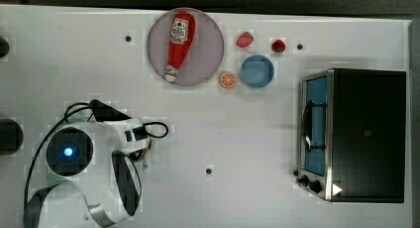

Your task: Pick Banana and place it in mug.

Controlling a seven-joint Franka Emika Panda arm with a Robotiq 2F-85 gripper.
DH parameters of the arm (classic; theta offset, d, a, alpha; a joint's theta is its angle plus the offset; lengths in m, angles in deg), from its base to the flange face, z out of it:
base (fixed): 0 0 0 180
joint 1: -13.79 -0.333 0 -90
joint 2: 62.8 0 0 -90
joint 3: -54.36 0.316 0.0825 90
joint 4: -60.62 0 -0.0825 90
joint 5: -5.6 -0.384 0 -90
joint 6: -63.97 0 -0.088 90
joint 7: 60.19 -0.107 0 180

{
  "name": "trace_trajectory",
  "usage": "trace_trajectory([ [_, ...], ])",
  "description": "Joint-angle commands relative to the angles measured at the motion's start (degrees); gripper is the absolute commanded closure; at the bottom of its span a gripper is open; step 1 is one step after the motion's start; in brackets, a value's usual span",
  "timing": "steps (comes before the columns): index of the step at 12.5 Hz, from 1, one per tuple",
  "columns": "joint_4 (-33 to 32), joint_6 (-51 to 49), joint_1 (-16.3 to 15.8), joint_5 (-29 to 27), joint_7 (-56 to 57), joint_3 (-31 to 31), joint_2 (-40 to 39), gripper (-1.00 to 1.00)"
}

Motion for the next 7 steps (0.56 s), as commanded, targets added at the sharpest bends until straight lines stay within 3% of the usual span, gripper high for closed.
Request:
trace_trajectory([
  [1,7.4,-14.3,2.2,0.1,-2.0,-5.7,7.3,-1.0],
  [4,16.8,-28.9,2.5,0.2,-1.8,-13.8,9.7,-1.0],
  [7,23.6,-33.8,2.6,0.8,2.0,-21.2,9.7,-1.0],
])
